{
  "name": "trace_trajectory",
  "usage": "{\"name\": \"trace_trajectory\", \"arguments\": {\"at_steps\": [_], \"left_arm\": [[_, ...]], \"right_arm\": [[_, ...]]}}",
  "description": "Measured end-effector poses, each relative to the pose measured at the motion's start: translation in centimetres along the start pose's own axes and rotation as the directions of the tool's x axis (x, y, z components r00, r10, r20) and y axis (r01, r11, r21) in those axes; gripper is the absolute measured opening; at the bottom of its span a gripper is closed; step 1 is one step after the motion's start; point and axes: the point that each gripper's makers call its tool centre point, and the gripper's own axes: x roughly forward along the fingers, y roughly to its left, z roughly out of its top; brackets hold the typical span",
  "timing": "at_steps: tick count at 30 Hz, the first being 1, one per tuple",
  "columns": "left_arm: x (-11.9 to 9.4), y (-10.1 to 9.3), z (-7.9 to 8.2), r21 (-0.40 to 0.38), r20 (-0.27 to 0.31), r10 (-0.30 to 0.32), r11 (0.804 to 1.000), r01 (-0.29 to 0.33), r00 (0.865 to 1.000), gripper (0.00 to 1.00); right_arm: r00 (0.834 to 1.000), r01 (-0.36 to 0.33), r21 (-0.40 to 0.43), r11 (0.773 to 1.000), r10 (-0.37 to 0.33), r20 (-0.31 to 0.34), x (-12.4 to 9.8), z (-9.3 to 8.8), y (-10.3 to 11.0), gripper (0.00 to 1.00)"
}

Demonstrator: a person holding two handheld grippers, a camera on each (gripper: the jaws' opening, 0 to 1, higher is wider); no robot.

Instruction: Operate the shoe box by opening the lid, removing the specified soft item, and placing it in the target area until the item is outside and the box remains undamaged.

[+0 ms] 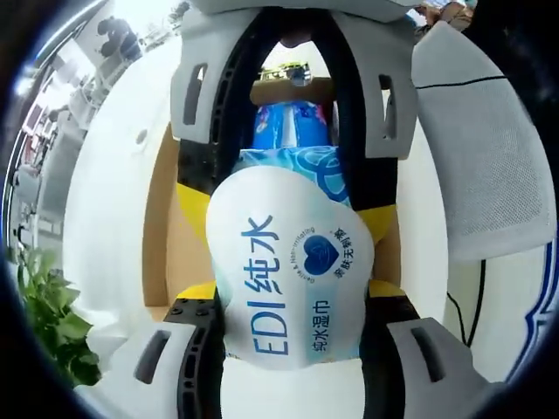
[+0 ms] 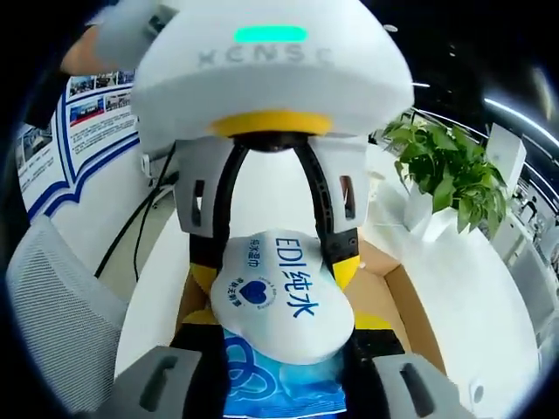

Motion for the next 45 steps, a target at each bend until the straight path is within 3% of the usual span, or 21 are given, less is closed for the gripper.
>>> {"name": "trace_trajectory", "arguments": {"at_steps": [17,45], "left_arm": [[-1.1,0.4,3.6,0.022,-0.013,0.001,1.000,-0.001,1.000,0.61],[0.3,0.4,11.0,0.058,-0.003,-0.026,0.998,0.026,1.000,0.61]], "right_arm": [[0.999,0.022,0.009,1.000,-0.023,0.023,-3.8,-0.3,-0.7,0.47],[0.999,0.048,0.047,0.998,-0.049,0.023,-10.1,-4.4,-1.5,0.47]]}}
